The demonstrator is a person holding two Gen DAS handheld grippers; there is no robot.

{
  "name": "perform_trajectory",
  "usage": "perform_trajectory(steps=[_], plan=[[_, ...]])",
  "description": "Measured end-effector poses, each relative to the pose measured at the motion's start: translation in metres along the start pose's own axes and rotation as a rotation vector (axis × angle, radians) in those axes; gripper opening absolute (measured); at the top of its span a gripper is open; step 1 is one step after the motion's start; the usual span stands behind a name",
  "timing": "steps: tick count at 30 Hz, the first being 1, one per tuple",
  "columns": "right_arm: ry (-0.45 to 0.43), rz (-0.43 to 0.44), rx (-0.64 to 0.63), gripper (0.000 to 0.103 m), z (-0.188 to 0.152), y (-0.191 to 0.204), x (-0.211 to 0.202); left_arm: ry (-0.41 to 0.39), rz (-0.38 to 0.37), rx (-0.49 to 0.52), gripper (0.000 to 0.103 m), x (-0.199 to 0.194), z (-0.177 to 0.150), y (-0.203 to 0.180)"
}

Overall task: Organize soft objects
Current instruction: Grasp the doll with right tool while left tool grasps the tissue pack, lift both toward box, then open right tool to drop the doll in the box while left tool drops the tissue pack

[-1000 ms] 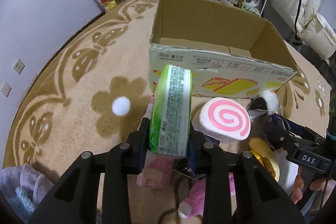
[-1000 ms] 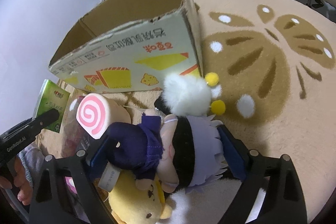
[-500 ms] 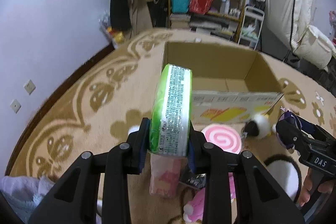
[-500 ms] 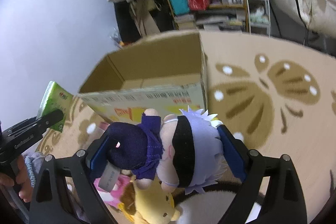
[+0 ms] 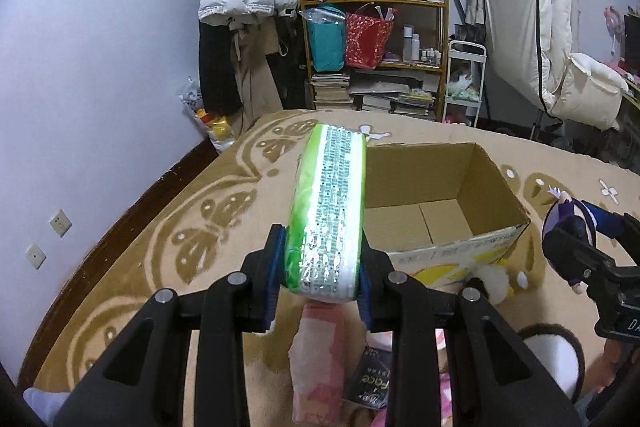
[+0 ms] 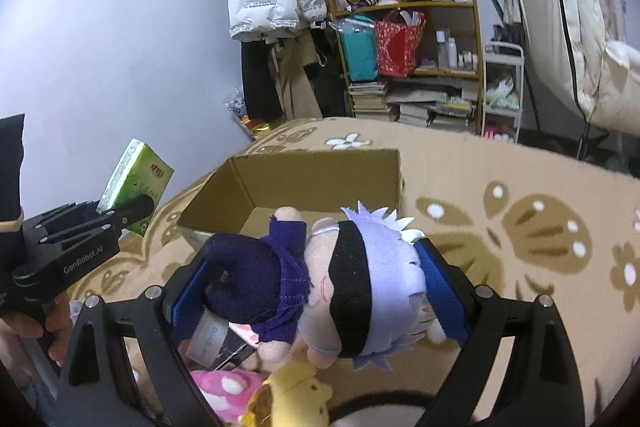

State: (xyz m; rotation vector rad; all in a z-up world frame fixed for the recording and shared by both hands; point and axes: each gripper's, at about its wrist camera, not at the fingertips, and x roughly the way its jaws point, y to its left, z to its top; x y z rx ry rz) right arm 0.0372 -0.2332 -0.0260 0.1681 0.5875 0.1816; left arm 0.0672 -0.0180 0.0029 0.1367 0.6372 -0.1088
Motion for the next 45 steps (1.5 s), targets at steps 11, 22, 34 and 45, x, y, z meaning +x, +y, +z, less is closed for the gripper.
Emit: perform_trajectory(steps=[11, 22, 34, 45], plan=[[-0.045, -0.002, -0.065, 0.098, 0.032, 0.001, 0.023, -0.017, 0.005, 0.035, 0.030, 0.027, 0.023, -0.011], [-0.005, 0.030, -0.115, 0.098, 0.049, 0.006, 0.069, -0.005, -0.049, 0.007, 0.030, 0.067, 0.043, -0.015], [0.037, 0.035, -0.135, 0.101, 0.039, 0.002, 0.090, 0.098, -0.054, -0.034, 0.032, 0.102, 0.037, -0.012], [0.066, 0.012, -0.132, 0.103, 0.036, -0.001, 0.092, 0.117, -0.017, -0.052, 0.057, 0.104, 0.027, -0.007]])
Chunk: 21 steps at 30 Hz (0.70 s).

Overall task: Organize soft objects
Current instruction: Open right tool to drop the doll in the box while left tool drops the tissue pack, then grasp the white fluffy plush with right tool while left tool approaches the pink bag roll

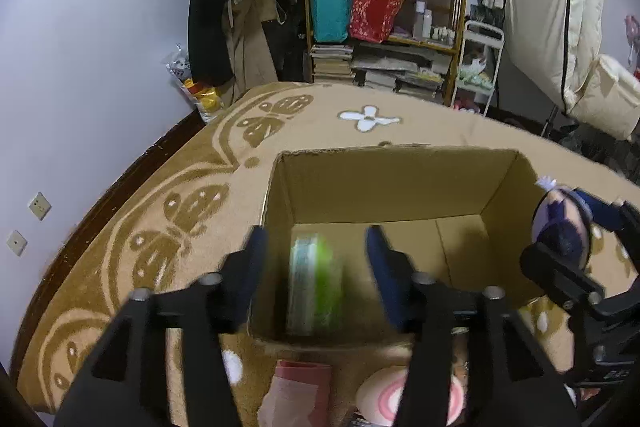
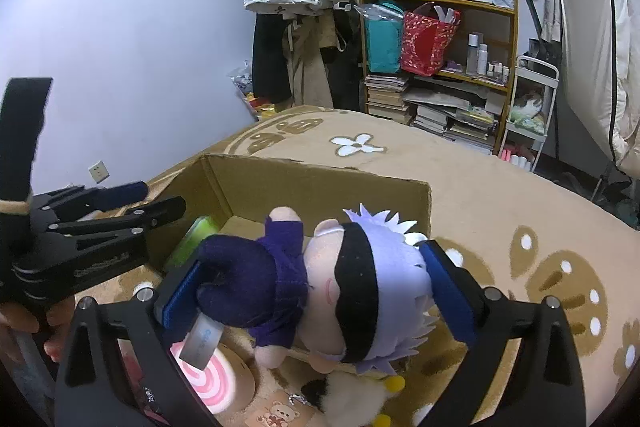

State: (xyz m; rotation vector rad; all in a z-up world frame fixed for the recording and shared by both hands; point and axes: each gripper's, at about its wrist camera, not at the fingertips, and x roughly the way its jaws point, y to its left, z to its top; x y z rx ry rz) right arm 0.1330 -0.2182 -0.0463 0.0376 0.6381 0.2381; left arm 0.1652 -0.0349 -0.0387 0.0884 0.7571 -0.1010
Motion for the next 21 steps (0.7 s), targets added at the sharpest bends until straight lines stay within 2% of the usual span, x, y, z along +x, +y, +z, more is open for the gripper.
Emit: perform_trajectory(steps=[3, 5, 12, 14, 21], plan=[[0.001, 0.000, 0.000, 0.103, -0.001, 0.000, -0.001, -0.018, -0.024, -0.014, 0.060, -0.007, 0.003, 0.002], [0.004, 0.002, -0.001, 0.103, -0.001, 0.001, -0.002, -0.025, -0.022, -0.011, 0.071, -0.011, 0.006, 0.002], [-0.008, 0.009, 0.015, 0.103, -0.003, 0.002, -0.012, -0.006, -0.015, -0.013, 0.081, -0.018, 0.007, 0.006], [-0.016, 0.014, 0.011, 0.103, -0.002, 0.003, -0.015, -0.005, -0.007, -0.016, 0.088, -0.021, 0.007, 0.008], [-0.024, -0.002, 0.027, 0.103, 0.004, 0.005, -0.020, -0.022, 0.013, -0.045, 0.094, -0.032, 0.008, 0.018]])
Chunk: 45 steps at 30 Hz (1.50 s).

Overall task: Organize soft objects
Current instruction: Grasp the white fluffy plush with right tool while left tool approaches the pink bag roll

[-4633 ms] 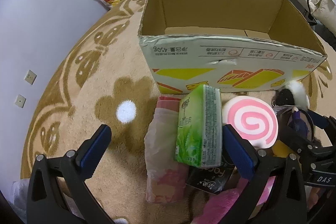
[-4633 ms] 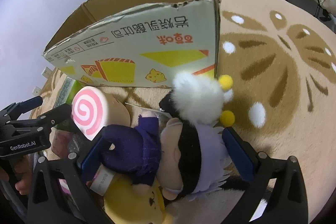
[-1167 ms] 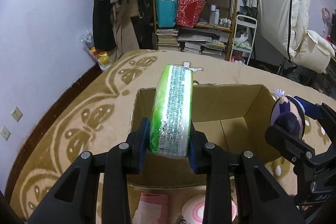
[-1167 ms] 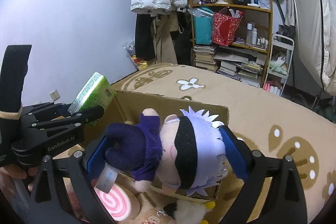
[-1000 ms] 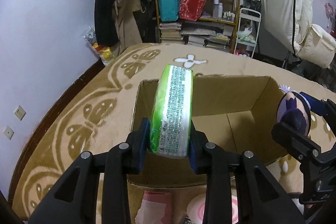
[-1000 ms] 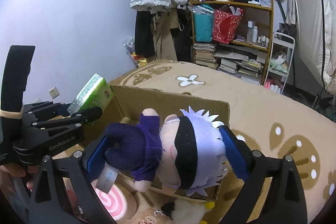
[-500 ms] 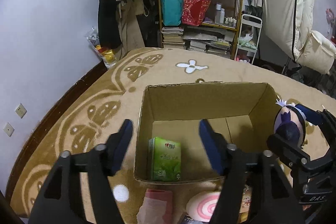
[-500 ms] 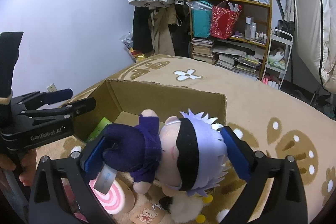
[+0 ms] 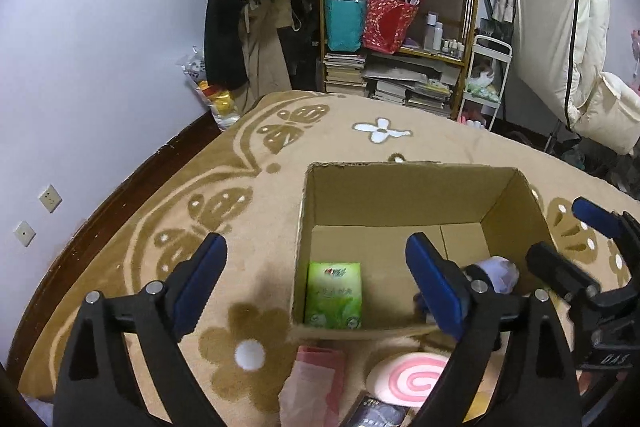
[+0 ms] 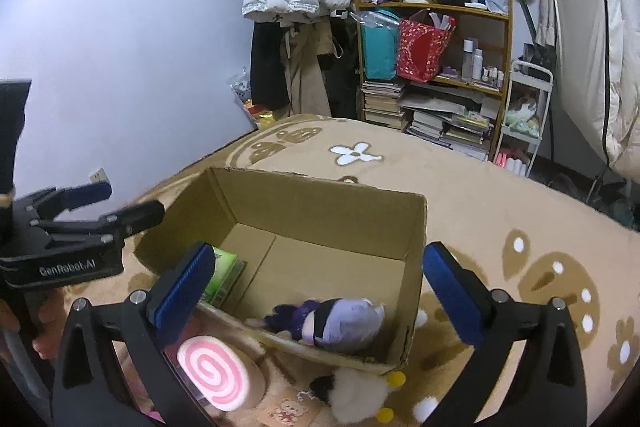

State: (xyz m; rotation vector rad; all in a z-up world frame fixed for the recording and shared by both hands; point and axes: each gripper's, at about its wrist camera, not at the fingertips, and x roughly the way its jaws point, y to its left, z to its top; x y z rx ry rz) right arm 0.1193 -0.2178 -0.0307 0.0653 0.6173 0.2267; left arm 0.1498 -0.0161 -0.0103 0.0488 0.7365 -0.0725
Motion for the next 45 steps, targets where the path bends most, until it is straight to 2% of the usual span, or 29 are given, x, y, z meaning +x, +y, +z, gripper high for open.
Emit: perform_trajectory(steps=[2, 12, 16, 23, 25, 37, 45], plan=[[-0.006, 0.000, 0.015, 0.103, -0.001, -0.001, -0.006, 0.002, 0.009, 0.003, 0.098, -0.003, -0.002, 0.002], [-0.019, -0.015, 0.039, 0.103, -0.004, -0.002, -0.034, 0.034, 0.004, -0.001, 0.099, -0.017, -0.013, 0.011], [-0.022, -0.013, 0.050, 0.103, -0.007, 0.000, -0.045, 0.053, -0.002, 0.001, 0.103, -0.027, -0.018, 0.014], [-0.003, -0.011, 0.053, 0.103, -0.017, 0.008, -0.054, 0.093, 0.039, 0.013, 0.103, -0.037, -0.036, 0.018], [0.009, -0.012, 0.049, 0.103, -0.022, 0.012, -0.053, 0.116, 0.049, 0.002, 0.103, -0.036, -0.042, 0.021], [0.110, -0.003, 0.074, 0.103, -0.052, 0.007, -0.025, 0.256, 0.001, -0.096, 0.103, -0.002, -0.067, 0.036], [0.194, -0.005, 0.088, 0.103, -0.068, 0.002, 0.005, 0.309, -0.002, -0.128, 0.103, 0.018, -0.077, 0.040]])
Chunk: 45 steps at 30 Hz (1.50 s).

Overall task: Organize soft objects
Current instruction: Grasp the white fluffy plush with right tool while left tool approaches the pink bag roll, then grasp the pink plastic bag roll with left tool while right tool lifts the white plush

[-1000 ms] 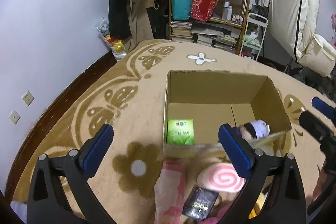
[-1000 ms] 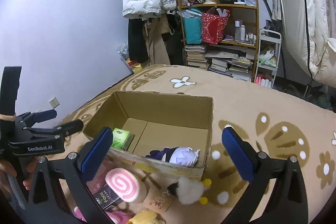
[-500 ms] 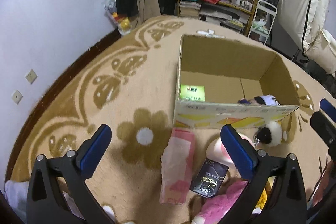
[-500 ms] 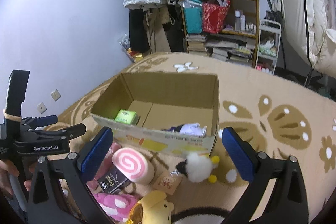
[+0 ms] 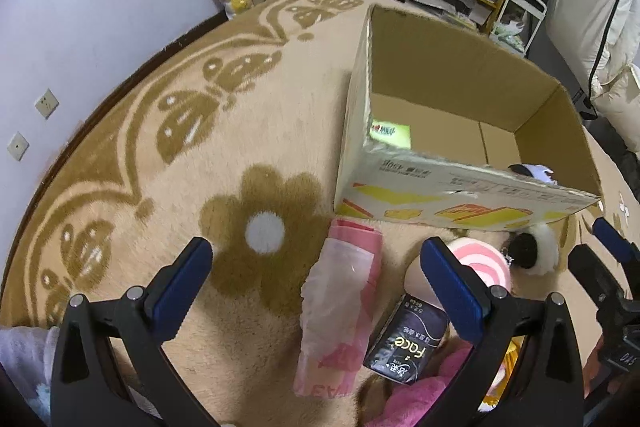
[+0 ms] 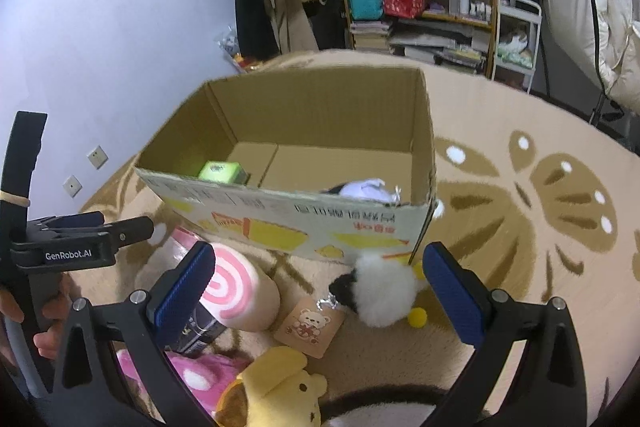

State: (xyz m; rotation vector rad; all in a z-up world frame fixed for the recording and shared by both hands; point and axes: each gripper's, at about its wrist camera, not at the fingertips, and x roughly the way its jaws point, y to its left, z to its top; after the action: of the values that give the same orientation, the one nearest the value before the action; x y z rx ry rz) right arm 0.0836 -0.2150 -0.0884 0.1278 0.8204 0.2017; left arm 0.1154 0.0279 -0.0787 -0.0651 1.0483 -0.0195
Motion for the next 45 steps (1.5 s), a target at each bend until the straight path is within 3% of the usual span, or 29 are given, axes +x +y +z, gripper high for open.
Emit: perform_trajectory(steps=[18, 32, 45], plan=[[0.122, -0.030, 0.042, 0.103, -0.013, -0.018, 0.046, 0.118, 0.010, -0.024, 0.103, 0.050, -0.005, -0.003], [0.188, -0.076, 0.062, 0.067, -0.020, -0.029, 0.068, 0.170, 0.046, 0.018, 0.103, 0.066, -0.009, -0.014], [0.217, -0.079, 0.054, 0.060, -0.025, -0.027, 0.073, 0.199, 0.057, 0.011, 0.102, 0.078, -0.015, -0.014]])
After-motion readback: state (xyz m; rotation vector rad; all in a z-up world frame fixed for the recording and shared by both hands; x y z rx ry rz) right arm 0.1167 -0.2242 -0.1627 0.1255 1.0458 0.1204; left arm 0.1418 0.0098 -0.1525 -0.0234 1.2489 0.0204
